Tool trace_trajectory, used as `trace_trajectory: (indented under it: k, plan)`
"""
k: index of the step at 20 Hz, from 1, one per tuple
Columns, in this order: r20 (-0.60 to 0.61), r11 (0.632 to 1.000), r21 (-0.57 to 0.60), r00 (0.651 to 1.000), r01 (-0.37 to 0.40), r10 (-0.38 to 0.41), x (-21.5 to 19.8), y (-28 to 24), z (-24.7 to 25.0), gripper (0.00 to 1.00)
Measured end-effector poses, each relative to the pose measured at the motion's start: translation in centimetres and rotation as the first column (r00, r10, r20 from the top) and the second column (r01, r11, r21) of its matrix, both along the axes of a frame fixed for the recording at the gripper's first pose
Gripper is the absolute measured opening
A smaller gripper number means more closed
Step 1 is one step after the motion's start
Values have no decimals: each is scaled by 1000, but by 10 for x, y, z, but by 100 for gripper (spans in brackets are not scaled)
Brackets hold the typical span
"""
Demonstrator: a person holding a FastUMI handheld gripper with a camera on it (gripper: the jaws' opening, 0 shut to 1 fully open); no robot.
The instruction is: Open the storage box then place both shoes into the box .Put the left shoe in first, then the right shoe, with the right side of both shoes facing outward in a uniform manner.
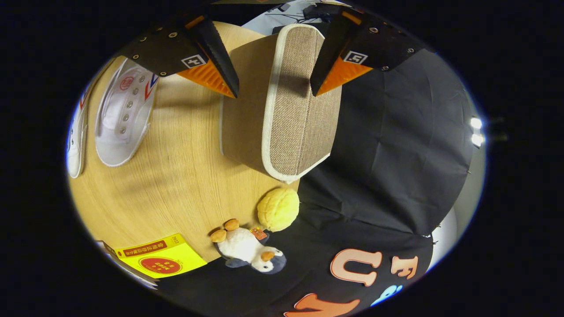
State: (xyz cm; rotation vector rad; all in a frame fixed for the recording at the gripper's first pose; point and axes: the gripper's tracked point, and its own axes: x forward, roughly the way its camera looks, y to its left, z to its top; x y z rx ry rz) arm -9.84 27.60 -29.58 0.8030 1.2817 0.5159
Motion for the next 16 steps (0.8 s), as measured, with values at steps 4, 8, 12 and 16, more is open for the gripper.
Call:
trace_trajectory:
  k: [4,8,12,16]
  plan:
    - [-30,998,65,1000,-2,4,-2,8,11,96]
    - [-13,991,132,1000,17,-16,1,10,39,92]
    - [8,986,164,1000,15,-17,6,8,58,79]
    - [18,974,223,999,37,-42,12,13,81,59]
